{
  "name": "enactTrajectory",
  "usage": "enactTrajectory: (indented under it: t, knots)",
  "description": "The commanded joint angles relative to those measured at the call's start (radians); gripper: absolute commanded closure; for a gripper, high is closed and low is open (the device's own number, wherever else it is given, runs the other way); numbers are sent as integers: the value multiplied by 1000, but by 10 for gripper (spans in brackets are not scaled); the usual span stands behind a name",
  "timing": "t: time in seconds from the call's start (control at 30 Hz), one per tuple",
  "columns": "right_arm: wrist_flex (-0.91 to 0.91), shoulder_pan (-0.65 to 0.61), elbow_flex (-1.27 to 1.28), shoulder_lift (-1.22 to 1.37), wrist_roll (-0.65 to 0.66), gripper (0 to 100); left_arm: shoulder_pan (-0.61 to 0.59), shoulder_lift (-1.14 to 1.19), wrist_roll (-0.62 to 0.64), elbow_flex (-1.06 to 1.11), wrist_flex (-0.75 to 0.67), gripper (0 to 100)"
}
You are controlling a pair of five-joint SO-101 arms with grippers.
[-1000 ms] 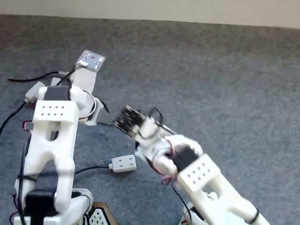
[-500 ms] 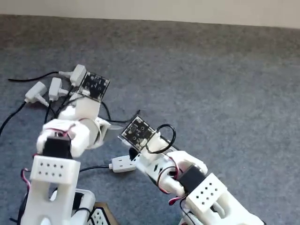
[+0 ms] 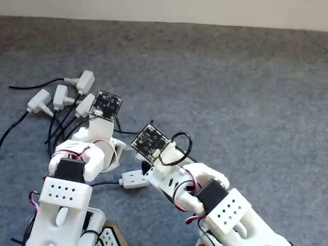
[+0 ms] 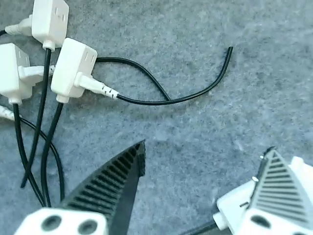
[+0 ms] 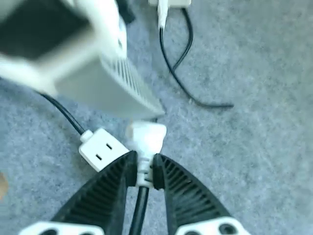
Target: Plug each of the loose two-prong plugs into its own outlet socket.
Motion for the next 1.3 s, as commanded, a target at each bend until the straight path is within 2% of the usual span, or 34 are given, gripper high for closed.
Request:
enactTrajectory:
  t: [0.0, 0.23, 0.43, 0.57, 0.73, 0.83, 1.03, 1.27]
  knots:
    - [71, -7, -165, -22, 28, 994, 50, -16, 5, 4, -14, 636]
    - [97, 24, -180, -21, 34, 994, 33, -16, 5, -10, -23, 636]
    - [156, 24, -150, 18, 155, 994, -189, 58, 6, -200, -29, 636]
    - [163, 21, -243, 191, 245, 994, -302, 384, 17, -438, 55, 638]
    - [229, 2, -483, 470, 391, 994, -463, 866, 28, -805, 218, 635]
    - [285, -39, -621, 593, 465, 994, -561, 1087, -23, -1020, 287, 635]
    - [349, -105, -756, 739, 617, 994, -708, 1419, -138, -1351, 322, 635]
    - [348, -157, -719, 769, 687, 994, -802, 1693, -192, -1620, 322, 635]
